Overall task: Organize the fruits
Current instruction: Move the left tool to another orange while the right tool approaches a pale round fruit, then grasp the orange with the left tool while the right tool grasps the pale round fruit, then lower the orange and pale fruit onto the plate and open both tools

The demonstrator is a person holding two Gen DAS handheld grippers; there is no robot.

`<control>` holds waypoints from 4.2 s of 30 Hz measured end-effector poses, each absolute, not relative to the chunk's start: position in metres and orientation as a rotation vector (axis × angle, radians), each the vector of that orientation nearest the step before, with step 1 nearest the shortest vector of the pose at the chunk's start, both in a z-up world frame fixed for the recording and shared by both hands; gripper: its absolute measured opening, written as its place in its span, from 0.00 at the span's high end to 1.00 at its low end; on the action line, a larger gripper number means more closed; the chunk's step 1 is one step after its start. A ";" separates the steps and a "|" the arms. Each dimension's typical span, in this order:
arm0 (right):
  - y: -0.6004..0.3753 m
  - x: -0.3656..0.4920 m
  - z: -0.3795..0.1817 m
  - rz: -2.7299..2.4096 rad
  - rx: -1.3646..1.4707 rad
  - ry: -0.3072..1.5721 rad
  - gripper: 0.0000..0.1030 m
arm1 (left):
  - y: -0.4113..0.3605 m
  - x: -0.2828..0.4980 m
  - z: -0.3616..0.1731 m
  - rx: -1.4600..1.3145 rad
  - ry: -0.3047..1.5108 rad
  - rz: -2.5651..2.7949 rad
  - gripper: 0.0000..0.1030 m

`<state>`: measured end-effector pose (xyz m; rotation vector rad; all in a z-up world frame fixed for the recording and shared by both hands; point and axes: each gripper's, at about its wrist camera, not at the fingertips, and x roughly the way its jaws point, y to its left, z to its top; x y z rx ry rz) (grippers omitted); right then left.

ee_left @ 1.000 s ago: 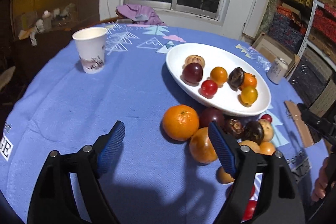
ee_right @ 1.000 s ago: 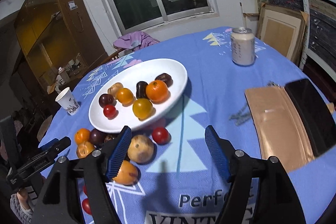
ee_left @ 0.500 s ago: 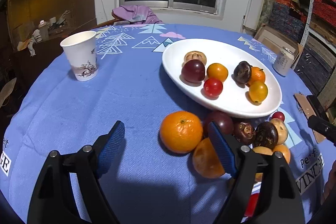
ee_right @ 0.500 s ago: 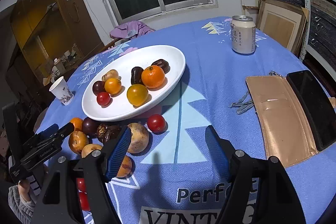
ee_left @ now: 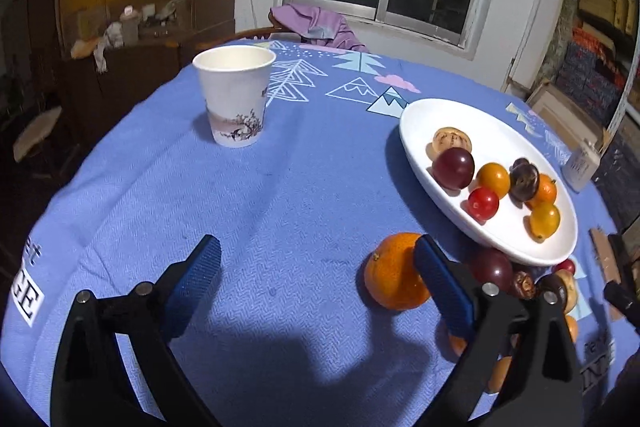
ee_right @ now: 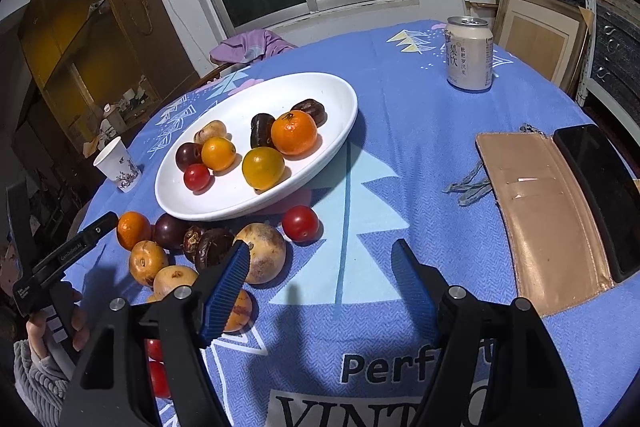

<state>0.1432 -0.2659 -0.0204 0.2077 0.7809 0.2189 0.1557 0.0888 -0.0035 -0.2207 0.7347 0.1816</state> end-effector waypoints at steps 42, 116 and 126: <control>-0.264 0.147 -0.026 0.221 0.204 0.812 0.28 | 0.061 0.189 -0.031 -0.294 0.922 -0.041 0.05; -0.234 0.231 0.032 0.283 0.191 0.755 0.62 | -0.026 0.201 0.026 -0.106 0.758 -0.134 0.55; -0.173 0.323 0.008 0.304 0.115 0.860 0.62 | -0.062 0.236 0.000 -0.038 0.822 -0.219 0.55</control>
